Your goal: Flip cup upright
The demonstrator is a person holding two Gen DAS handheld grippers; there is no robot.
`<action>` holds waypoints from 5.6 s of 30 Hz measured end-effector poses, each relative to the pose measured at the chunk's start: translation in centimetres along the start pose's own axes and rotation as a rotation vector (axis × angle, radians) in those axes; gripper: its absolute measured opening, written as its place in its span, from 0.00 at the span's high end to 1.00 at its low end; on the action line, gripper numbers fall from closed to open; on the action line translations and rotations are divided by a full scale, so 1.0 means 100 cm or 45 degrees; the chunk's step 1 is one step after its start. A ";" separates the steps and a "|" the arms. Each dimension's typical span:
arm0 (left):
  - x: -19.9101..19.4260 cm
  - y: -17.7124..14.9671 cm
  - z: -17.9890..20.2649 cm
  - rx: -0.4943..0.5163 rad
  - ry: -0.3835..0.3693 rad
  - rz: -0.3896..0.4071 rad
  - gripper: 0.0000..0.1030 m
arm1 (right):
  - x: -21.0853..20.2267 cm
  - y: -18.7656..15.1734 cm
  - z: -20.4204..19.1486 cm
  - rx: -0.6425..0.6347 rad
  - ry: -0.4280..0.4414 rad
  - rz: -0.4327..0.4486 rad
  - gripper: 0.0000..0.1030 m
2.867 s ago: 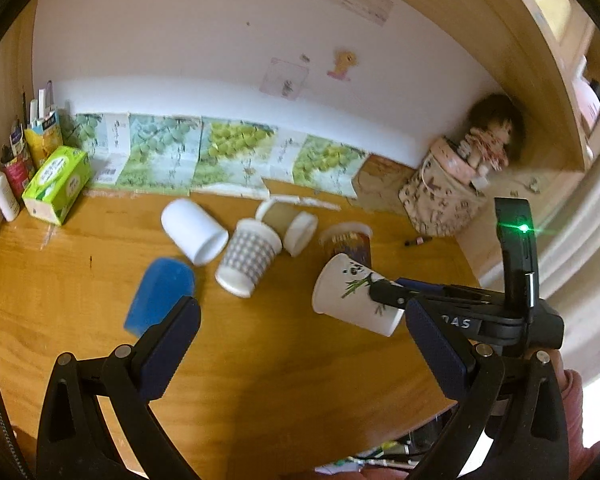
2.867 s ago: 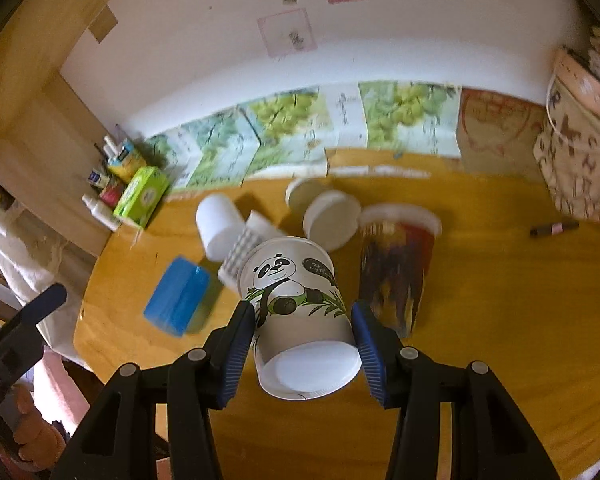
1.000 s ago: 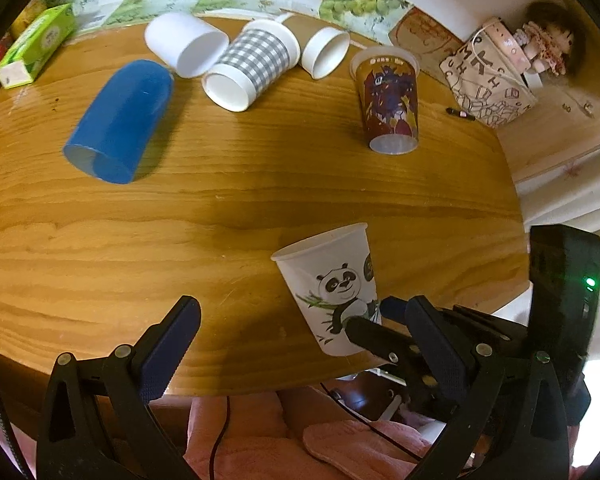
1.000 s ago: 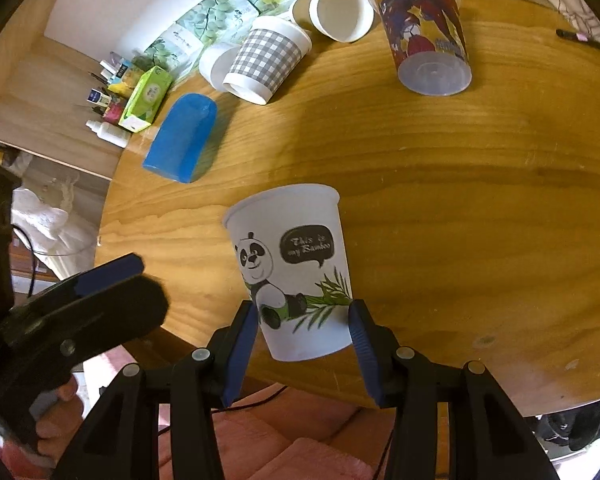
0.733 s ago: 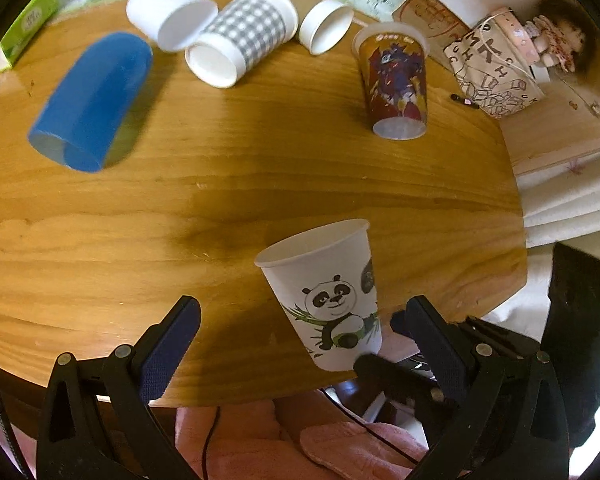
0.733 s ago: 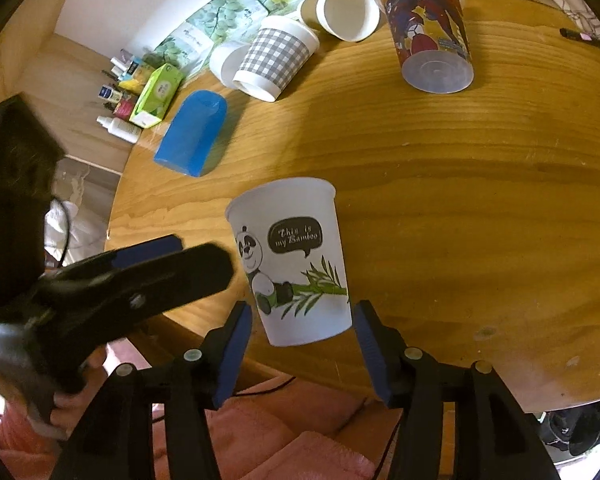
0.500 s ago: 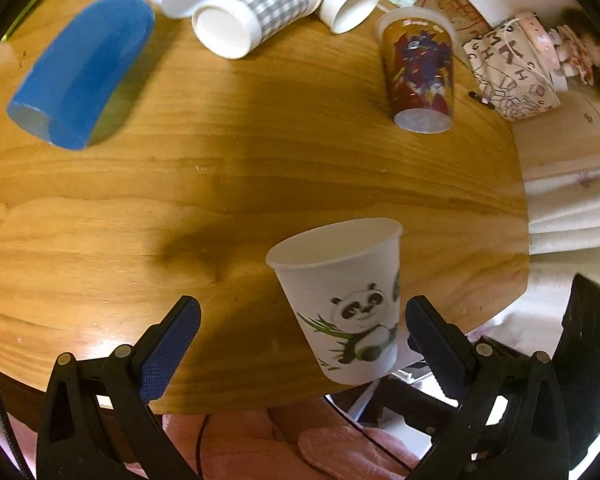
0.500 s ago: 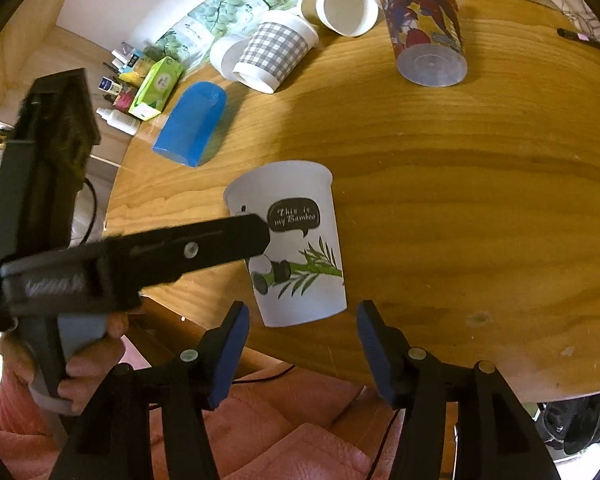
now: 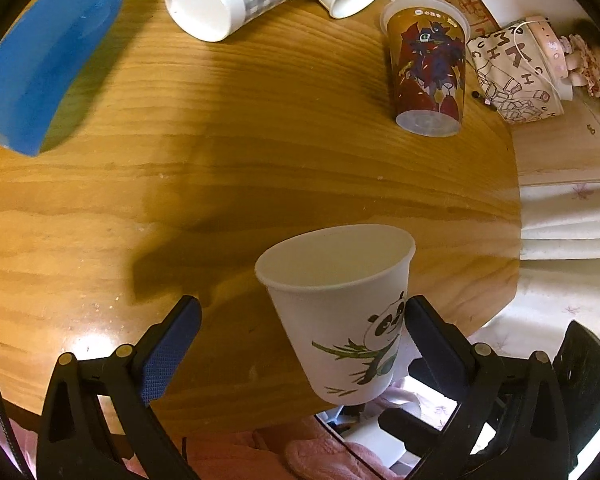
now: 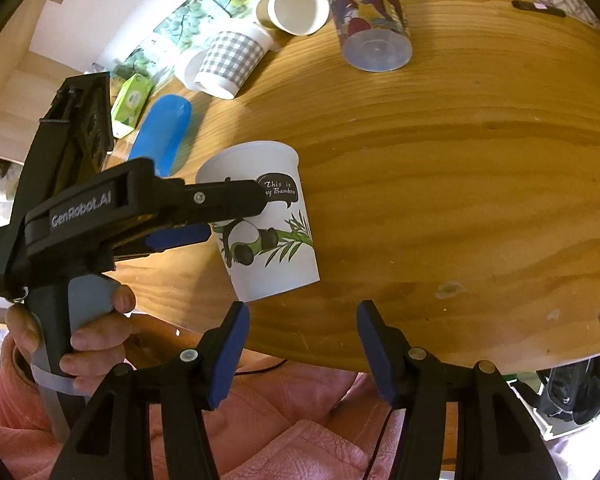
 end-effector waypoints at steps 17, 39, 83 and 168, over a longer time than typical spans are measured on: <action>-0.017 0.019 0.007 0.174 0.201 0.245 0.28 | -0.013 0.001 0.001 0.028 -0.023 0.044 0.45; -0.025 -0.010 0.040 0.656 0.532 0.784 0.28 | -0.023 -0.013 0.015 -0.078 -0.078 0.068 0.45; -0.052 -0.133 -0.015 0.404 0.737 0.377 0.27 | -0.032 -0.058 -0.006 -0.230 -0.154 0.188 0.26; -0.269 -0.125 0.071 0.161 0.833 1.195 0.02 | -0.197 -0.043 -0.093 -0.326 -0.145 0.890 0.00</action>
Point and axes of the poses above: each gripper's, at about its wrist camera, not at the fingertips, and x roughly the way its jaws point, z to its right, y to its top, the point moved 7 cm from there along x, roughly the way its jaws point, and after that the axes turned 7 degrees about x, right-handed, at the moved point
